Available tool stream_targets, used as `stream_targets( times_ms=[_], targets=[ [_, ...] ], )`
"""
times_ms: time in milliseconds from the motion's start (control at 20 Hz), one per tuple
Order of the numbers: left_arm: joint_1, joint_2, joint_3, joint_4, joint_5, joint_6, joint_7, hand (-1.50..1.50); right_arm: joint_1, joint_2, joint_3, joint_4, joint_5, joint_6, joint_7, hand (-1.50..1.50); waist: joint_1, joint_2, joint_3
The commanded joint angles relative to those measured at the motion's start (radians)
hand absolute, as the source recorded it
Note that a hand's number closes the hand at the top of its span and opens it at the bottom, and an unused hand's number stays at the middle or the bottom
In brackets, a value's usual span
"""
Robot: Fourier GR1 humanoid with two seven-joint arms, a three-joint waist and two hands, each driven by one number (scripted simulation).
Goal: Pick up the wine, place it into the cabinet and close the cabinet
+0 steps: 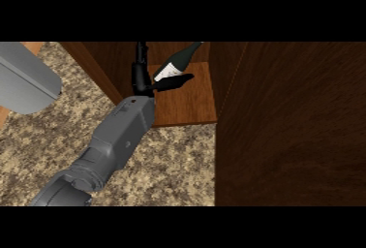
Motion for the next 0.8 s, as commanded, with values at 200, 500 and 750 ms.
stream_targets(
  times_ms=[200, 500, 750],
  targets=[
    [0.090, 0.001, 0.015, 0.011, -0.003, -0.089, -0.091, -1.50, -0.015, -0.012, 0.007, -0.051, -0.024, -0.008, 0.048, -1.50, 0.007, 0.009, -0.006],
    [0.072, 0.001, 0.003, 0.016, 0.001, -0.160, -0.065, -1.50, 0.002, 0.009, 0.036, -0.056, -0.004, -0.021, 0.036, -1.50, -0.004, 0.006, -0.006],
    [0.077, 0.001, -0.017, 0.018, 0.003, -0.161, -0.061, -1.50, -0.048, 0.028, 0.076, -0.034, 0.033, -0.060, 0.059, -1.50, 0.012, -0.001, -0.006]
  ],
)
